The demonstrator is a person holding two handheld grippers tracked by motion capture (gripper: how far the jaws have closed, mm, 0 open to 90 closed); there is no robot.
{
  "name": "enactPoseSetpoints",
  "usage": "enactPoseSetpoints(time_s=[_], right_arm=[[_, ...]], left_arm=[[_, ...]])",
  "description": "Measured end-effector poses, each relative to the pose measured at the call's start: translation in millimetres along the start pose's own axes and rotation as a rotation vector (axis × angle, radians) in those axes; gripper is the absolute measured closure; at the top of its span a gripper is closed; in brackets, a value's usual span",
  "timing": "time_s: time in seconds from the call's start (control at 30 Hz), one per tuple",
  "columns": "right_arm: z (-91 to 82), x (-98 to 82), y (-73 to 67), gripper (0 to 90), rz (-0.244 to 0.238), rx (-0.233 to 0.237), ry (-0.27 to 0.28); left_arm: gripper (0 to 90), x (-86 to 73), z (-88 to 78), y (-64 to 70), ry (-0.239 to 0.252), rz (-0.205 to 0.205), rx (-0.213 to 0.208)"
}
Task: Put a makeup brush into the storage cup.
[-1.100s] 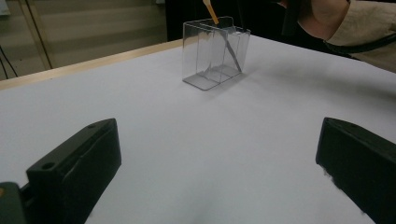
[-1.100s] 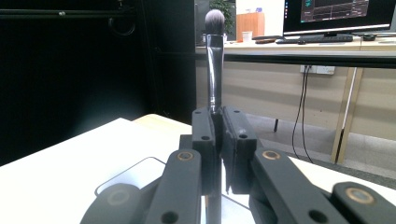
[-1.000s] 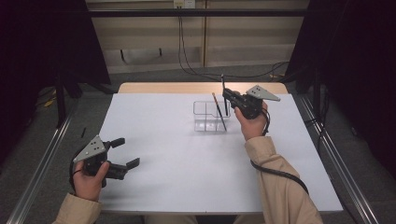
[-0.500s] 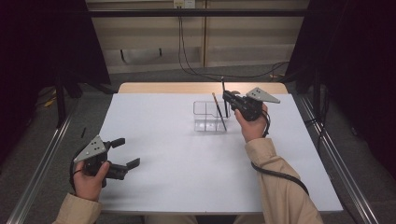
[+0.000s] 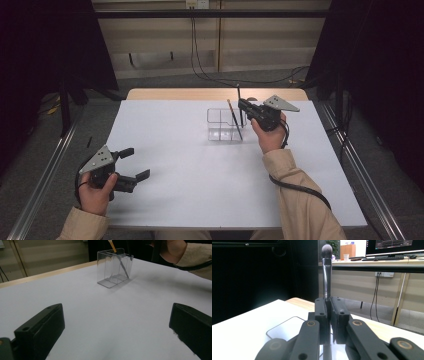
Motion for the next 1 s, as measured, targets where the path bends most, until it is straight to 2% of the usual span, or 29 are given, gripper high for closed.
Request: enactPoseSetpoints(time_s=[1.0], right_arm=[[-6.6, -4.1, -5.0, 84.6, 0.001, 0.020, -0.010]], left_arm=[[0.1, 0.7, -0.3, 0.5, 0.001, 0.002, -0.002]])
Point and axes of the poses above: each handheld gripper's, and its own axes: z roughly forward along the jaws, x roughly out of its top, y roughly to its right, the point moved 4 cm from there along z, roughly forward along the jaws, and after that the axes turned 7 degrees about x, right-handed, at the moved point
